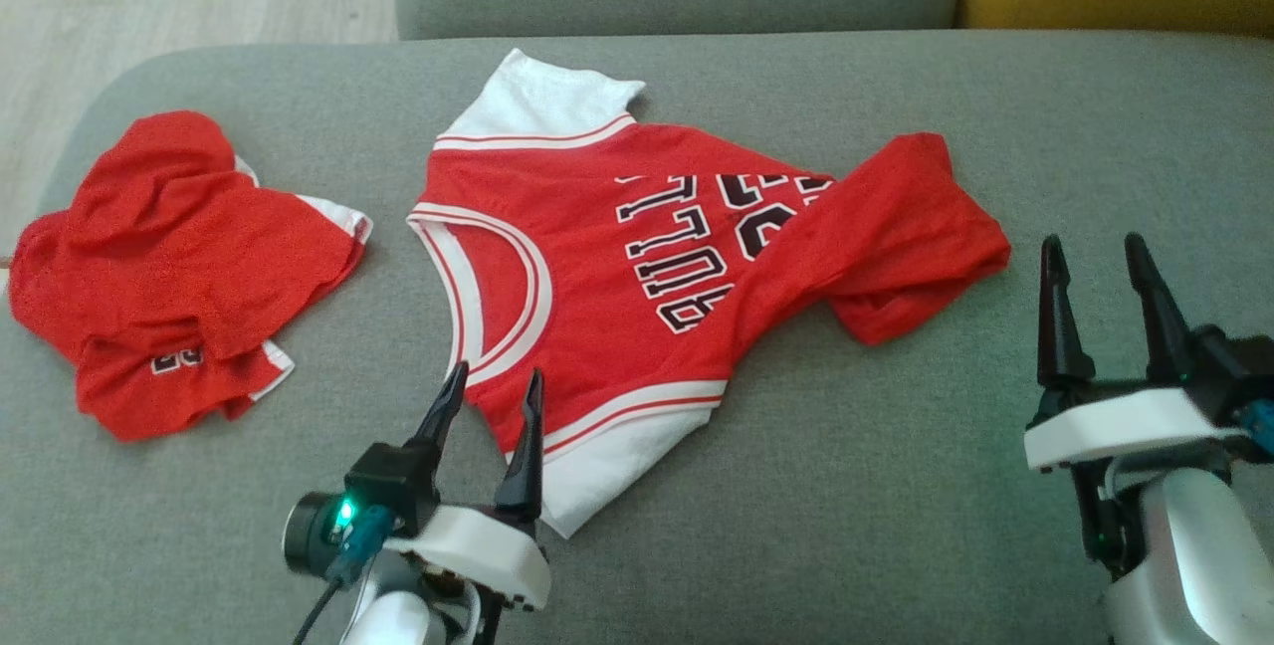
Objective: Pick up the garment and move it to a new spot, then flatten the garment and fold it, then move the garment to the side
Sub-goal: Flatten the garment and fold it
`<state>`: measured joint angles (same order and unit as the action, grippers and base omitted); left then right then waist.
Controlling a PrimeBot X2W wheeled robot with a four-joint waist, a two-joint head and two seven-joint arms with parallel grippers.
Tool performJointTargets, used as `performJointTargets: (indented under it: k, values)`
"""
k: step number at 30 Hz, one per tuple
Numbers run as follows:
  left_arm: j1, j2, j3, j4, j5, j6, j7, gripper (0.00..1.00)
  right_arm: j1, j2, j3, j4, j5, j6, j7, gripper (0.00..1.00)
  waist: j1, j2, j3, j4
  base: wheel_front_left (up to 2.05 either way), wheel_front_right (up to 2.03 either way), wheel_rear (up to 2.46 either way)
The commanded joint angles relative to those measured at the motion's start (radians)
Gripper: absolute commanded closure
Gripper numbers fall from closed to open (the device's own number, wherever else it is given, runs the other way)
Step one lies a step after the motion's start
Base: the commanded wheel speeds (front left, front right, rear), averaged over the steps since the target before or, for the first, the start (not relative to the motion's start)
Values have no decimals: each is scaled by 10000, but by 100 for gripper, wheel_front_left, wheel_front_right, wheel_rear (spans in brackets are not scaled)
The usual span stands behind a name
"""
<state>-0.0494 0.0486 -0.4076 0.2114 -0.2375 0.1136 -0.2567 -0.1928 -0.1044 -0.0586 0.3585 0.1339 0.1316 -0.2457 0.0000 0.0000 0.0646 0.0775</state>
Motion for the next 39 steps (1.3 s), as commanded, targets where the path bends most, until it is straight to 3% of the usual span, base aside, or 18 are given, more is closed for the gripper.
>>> performJointTargets:
  k: [1, 11, 18, 20, 21, 31, 39]
  values:
    - [-429, 16, 360, -93, 150, 52, -51, 0, -350, 3, 199, -514, -105, -9, 69, 0, 0, 0, 78, -74, 0, 0, 0]
    - [-1693, 16, 567, 3207, 187, 818, -51, 0, -146, 95, 314, -1380, -270, -9, 399, 0, 0, 0, 546, -436, 0, 0, 0]
    - [-2489, 16, 276, 4324, -401, 354, -38, 0, -206, 121, 317, -1613, -311, -9, 439, 0, 0, 0, 919, -566, 0, 0, 0]
    - [-2703, 16, 156, 4589, -551, 186, -28, 97, -247, 126, 333, -1646, -357, -9, 441, 0, 0, 0, 1009, -586, 0, 0, 0]
    - [-2815, 16, 119, 4688, -598, 146, -29, 100, -266, 131, 342, -1654, -376, -9, 436, 0, 0, 0, 1042, -592, 0, 0, 0]
    - [-3838, 203, 494, 3946, -371, 216, -48, 100, -478, 234, 422, -1607, -491, -9, 335, 0, 0, 0, 1291, -655, 0, 0, 0]
    - [-5314, 922, 824, 3295, 234, 176, -50, 100, -807, 328, 510, -1555, -532, -9, 228, 0, 0, 0, 1714, -867, 0, 0, 0]
